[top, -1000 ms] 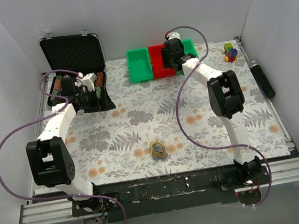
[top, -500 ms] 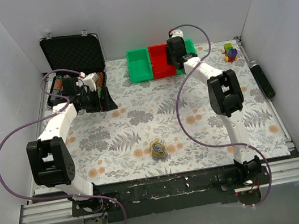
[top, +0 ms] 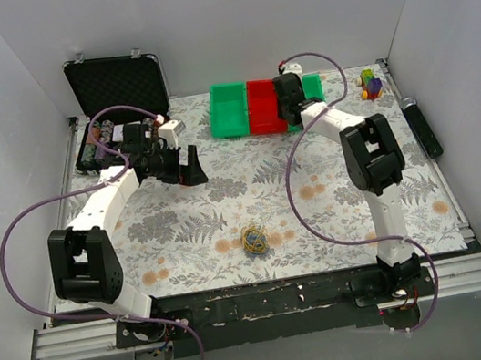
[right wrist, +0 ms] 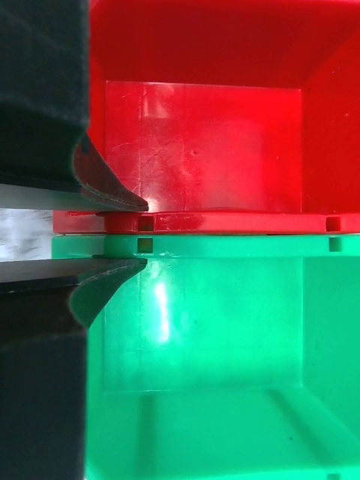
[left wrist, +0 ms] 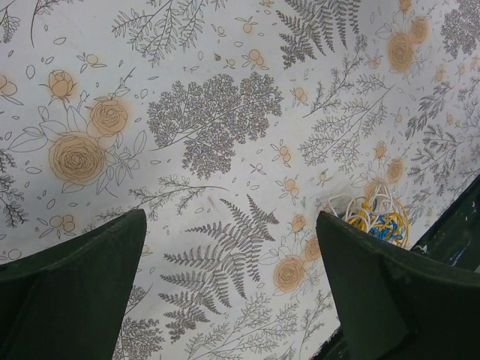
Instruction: Untangle the cables
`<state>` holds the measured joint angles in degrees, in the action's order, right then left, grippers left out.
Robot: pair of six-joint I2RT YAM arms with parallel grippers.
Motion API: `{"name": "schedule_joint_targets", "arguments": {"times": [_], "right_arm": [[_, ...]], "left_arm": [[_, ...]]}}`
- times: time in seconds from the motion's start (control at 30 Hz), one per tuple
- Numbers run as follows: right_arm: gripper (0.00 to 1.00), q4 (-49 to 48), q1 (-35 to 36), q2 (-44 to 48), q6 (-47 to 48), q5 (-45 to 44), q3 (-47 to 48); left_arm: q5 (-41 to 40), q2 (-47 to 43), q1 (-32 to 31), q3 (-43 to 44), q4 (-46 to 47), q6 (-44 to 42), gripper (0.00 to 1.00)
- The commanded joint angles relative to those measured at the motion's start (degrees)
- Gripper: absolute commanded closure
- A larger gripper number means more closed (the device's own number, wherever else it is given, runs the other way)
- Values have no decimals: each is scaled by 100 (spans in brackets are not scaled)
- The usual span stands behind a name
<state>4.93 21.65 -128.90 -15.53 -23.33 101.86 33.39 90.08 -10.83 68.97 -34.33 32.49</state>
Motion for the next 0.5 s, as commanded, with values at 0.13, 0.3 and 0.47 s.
{"name": "schedule_joint_targets", "arguments": {"times": [0.13, 0.3, 0.47], "right_arm": [[99, -176, 752, 2157, -722, -409, -2906], [99, 157, 1341, 2878, -1399, -822, -3989], [99, 543, 1851, 3266, -2163, -1208, -4464]], "left_arm": [[-192, -404, -77, -191, 58, -226, 2], [-500, -614, -147, -226, 181, -216, 2], [-175, -869, -209, -165, -179, -445, 2]]}}
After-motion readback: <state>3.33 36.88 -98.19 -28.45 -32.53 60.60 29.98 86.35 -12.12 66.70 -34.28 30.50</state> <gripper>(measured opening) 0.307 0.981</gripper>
